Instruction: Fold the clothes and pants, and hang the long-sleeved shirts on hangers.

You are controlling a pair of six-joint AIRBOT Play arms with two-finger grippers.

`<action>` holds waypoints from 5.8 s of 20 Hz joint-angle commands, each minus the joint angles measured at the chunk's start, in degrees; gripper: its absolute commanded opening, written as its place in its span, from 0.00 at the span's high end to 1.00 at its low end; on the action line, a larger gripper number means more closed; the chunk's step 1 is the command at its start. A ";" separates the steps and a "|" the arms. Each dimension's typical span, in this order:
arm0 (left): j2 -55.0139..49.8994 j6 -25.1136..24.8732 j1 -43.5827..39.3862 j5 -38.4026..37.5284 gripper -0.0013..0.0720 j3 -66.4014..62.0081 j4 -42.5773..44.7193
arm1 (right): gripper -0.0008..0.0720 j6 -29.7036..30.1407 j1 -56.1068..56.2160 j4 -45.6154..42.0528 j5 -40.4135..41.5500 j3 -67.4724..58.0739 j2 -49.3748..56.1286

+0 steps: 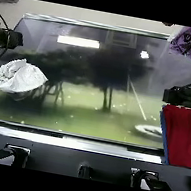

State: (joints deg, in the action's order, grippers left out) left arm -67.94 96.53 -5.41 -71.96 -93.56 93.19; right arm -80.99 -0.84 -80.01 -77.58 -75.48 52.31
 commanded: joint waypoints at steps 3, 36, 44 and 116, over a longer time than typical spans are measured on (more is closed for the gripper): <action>-0.02 -0.02 0.02 0.00 0.96 0.02 0.02 | 0.87 0.00 -0.02 0.00 -0.02 0.02 -0.04; -15.34 17.05 18.86 7.15 0.00 14.10 3.15 | 0.88 -0.02 -0.02 1.18 1.01 0.02 -0.04; -29.59 15.74 25.00 6.84 0.47 15.39 2.27 | 0.88 -0.04 -0.02 1.57 0.98 0.02 -0.04; -50.27 -12.59 -13.57 14.05 0.96 -3.93 -54.60 | 0.94 3.63 -0.02 24.76 17.88 27.04 21.88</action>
State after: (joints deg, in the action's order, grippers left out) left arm -117.78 84.62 -18.26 -56.34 -97.10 38.72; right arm -77.41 -0.91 -55.33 -59.35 -48.47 74.26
